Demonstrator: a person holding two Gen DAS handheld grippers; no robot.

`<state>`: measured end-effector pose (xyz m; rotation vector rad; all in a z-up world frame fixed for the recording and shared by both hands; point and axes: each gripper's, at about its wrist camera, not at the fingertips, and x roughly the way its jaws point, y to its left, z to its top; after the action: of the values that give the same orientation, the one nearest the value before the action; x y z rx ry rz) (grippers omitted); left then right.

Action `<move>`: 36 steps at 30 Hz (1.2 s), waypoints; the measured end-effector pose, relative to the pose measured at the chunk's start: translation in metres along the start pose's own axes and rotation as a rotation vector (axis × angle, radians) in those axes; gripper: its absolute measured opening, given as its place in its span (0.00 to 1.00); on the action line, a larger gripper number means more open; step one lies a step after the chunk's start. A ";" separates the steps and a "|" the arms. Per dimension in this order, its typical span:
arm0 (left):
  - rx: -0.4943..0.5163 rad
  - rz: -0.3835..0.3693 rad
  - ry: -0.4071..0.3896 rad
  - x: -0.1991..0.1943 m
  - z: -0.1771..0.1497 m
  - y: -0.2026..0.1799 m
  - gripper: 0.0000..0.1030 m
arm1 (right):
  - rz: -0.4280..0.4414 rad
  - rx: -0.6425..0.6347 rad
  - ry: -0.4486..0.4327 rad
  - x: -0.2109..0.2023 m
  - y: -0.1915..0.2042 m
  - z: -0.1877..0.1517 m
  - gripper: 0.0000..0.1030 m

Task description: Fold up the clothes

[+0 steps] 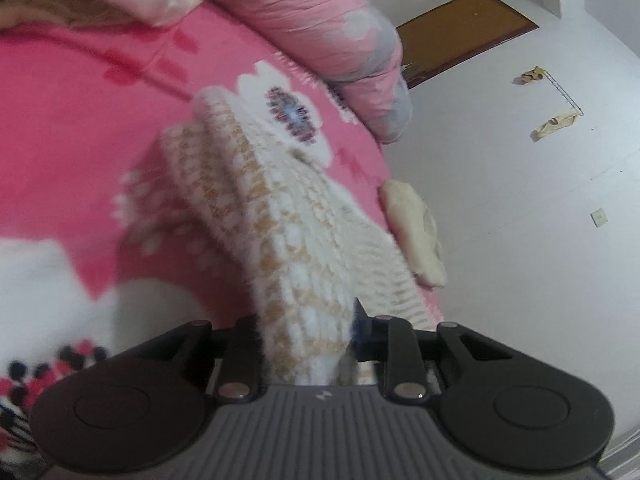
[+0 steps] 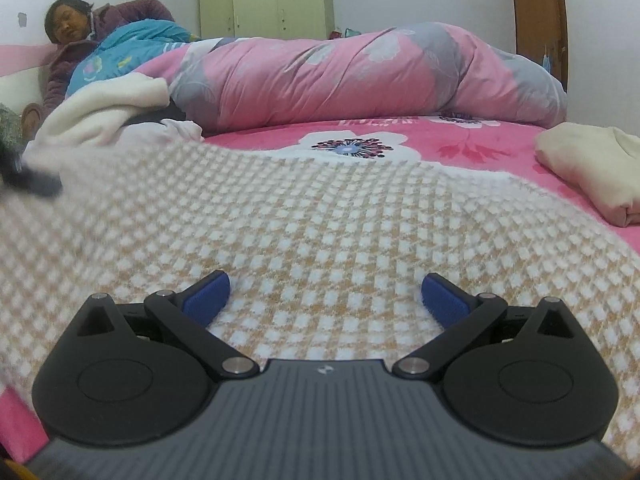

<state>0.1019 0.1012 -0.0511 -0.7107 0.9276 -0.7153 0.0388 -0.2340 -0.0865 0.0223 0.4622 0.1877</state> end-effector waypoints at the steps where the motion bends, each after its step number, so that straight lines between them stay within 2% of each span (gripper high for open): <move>1: 0.008 0.003 -0.002 0.000 0.001 -0.010 0.24 | 0.000 -0.001 -0.001 0.000 0.000 0.000 0.99; 6: 0.059 0.049 -0.003 0.013 0.005 -0.059 0.24 | 0.000 -0.006 -0.006 0.000 0.001 -0.001 0.99; 12: 0.169 0.146 0.033 0.048 0.004 -0.129 0.24 | 0.008 -0.001 -0.029 -0.003 0.000 -0.005 0.99; 16: 0.261 0.200 0.083 0.083 -0.001 -0.173 0.24 | 0.019 0.014 -0.048 -0.006 -0.003 -0.008 0.99; 23: 0.349 0.308 0.178 0.155 -0.010 -0.208 0.27 | 0.046 0.037 -0.067 -0.009 -0.008 -0.010 0.99; 25: 0.400 0.340 0.213 0.173 -0.015 -0.215 0.38 | 0.053 0.041 -0.071 -0.010 -0.010 -0.011 0.99; 27: 0.444 0.367 0.247 0.190 -0.019 -0.218 0.45 | 0.056 0.035 -0.073 -0.010 -0.010 -0.011 0.99; 28: 0.458 0.363 0.258 0.194 -0.021 -0.218 0.53 | 0.060 0.038 -0.074 -0.010 -0.010 -0.012 0.99; 29: 0.470 0.355 0.270 0.197 -0.022 -0.217 0.55 | 0.063 0.040 -0.075 -0.010 -0.011 -0.012 0.99; 31: 0.482 0.329 0.294 0.200 -0.023 -0.219 0.66 | 0.067 0.042 -0.078 -0.011 -0.011 -0.012 0.99; 34: 0.522 0.299 0.315 0.196 -0.024 -0.226 0.72 | 0.070 0.042 -0.081 -0.011 -0.012 -0.013 0.99; 36: 0.543 0.290 0.328 0.192 -0.022 -0.231 0.72 | 0.072 0.043 -0.083 -0.011 -0.012 -0.013 0.99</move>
<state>0.1090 -0.1867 0.0362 0.0241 1.0446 -0.7892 0.0251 -0.2479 -0.0939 0.0883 0.3828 0.2464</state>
